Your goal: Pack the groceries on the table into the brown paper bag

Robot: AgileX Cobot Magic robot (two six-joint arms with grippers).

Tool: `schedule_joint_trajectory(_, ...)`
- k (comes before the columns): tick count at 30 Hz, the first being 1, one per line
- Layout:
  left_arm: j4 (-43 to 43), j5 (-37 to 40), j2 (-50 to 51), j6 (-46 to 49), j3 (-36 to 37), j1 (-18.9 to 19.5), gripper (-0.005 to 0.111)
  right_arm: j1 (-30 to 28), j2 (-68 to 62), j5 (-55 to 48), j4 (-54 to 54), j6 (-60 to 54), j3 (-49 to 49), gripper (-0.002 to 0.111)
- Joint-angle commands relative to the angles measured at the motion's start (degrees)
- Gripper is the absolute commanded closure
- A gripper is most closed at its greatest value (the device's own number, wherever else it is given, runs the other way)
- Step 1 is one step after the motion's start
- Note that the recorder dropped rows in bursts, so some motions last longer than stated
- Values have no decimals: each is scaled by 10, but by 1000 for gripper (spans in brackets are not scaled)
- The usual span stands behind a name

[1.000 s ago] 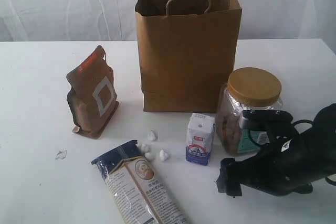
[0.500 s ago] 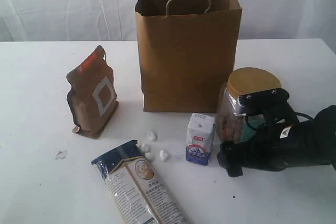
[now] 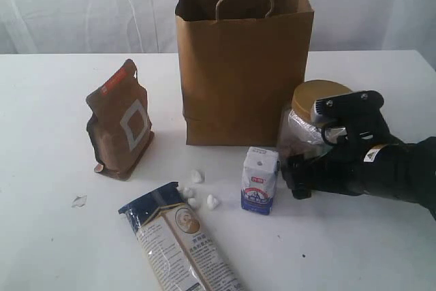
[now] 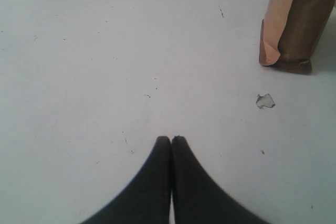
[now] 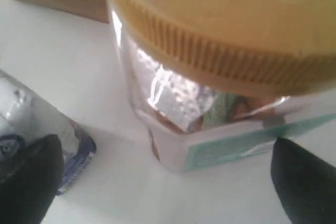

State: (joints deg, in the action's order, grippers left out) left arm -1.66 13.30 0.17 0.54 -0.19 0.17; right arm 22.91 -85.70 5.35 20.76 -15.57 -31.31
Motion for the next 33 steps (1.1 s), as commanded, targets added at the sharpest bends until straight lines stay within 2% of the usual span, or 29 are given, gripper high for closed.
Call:
schedule_joint_trajectory(1,0,0,-2,-5,2,-3,107,-1,2,3,-2,-83,1,3)
schedule_joint_trajectory(6,0,0,-2,-5,2,-3,107,-1,2,20,-1,-255,1,3)
schedule_joint_trajectory(8,0,0,-2,-5,2,-3,107,-1,2,50,0,-277,1,3)
schedule_joint_trajectory(11,0,0,-2,-5,2,-3,107,-2,2,91,18,-277,1,3)
schedule_joint_trajectory(16,0,0,-2,-5,2,-3,107,-2,2,98,138,-286,1,3)
schedule_joint_trajectory(20,0,0,-2,-5,2,-3,107,-5,2,147,149,-297,16,3)
schedule_joint_trajectory(24,0,0,-2,-5,2,-3,107,-36,0,157,149,-309,30,3)
schedule_joint_trajectory(29,0,0,-2,-5,2,-3,107,-65,-22,207,94,-299,30,3)
schedule_joint_trajectory(33,0,0,-2,-5,2,-3,107,-70,-44,208,-13,-199,12,3)
